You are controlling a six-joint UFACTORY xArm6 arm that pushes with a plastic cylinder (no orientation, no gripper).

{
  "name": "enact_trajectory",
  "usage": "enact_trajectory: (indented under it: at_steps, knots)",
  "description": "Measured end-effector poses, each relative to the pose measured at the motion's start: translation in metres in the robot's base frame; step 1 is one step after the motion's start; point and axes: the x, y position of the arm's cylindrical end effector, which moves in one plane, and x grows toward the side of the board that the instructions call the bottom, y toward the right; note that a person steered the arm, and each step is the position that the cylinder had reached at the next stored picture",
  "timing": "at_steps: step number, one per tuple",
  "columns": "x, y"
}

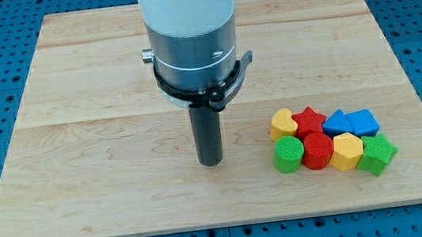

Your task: Separate the red blocks away from the group of blocks

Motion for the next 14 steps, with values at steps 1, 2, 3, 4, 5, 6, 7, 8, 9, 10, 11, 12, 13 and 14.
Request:
enact_trajectory:
  at_steps: [1, 2, 3, 4, 5, 6, 7, 8, 9, 10, 11, 12, 13, 14]
  knots:
    - [0.000, 0.000]
    - [0.000, -0.002]
    - [0.024, -0.003]
    - [0.049, 0.017]
    - [0.050, 0.049]
    - [0.054, 0.063]
    - [0.060, 0.086]
    - [0.059, 0.111]
    - [0.051, 0.132]
    - [0.040, 0.141]
    - [0.023, 0.148]
    - [-0.001, 0.148]
    - [-0.029, 0.147]
    - [-0.062, 0.135]
